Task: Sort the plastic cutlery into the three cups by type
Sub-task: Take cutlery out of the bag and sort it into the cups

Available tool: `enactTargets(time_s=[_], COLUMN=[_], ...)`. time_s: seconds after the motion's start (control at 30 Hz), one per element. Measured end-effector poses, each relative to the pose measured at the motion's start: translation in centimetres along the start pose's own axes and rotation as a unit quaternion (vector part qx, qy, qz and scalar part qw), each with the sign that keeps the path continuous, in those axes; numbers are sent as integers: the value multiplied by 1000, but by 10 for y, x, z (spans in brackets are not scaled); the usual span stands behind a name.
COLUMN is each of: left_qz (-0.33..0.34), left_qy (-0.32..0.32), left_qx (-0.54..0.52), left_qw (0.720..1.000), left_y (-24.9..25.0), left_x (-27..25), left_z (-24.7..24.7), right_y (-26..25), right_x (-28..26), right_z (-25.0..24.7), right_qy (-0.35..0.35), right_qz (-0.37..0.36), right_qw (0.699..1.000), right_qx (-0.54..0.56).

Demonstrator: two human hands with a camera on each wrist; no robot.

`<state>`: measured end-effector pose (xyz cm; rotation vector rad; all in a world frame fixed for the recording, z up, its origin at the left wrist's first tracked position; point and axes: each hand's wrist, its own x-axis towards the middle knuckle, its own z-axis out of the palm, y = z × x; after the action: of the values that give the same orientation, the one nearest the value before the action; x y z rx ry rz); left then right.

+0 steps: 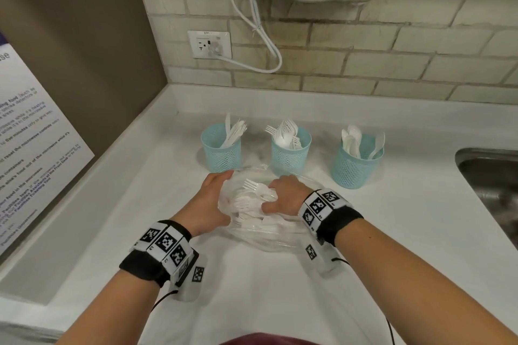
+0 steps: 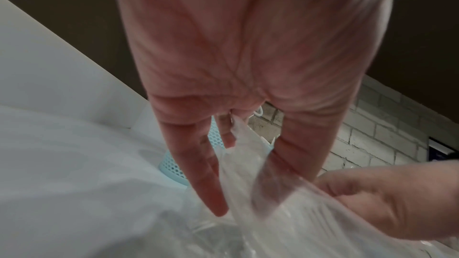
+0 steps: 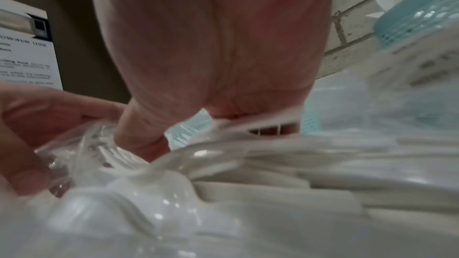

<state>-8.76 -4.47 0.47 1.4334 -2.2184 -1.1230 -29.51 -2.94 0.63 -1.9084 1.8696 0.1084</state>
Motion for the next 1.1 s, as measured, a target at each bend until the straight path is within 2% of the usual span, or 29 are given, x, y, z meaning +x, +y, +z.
enactTargets(time_s=[0.1, 0.23, 0.5, 0.67, 0.8, 0.97, 1.1], left_qz=[-10, -9, -10, -22, -34, -49, -52], left_qy=[5, 5, 11, 16, 32, 32, 37], left_qx=[-3, -8, -6, -2, 4, 5, 4], left_qw=[1000, 1000, 1000, 1000, 999, 998, 998], left_y=[0, 4, 9, 6, 1, -3, -6], left_x=[-2, -1, -3, -2, -1, 1, 2], left_z=[0, 0, -6, -8, -12, -14, -14], right_y=[2, -4, -3, 6, 19, 38, 46], right_x=[-1, -1, -2, -4, -8, -17, -20], right_z=[2, 6, -9, -17, -13, -5, 1], right_qy=[-14, -39, -28, 42, 100, 132, 130], right_qz=[-13, -20, -23, -23, -27, -17, 7], right_qw=[999, 999, 999, 999, 993, 988, 989], right_qx=[30, -16, 14, 14, 55, 78, 73])
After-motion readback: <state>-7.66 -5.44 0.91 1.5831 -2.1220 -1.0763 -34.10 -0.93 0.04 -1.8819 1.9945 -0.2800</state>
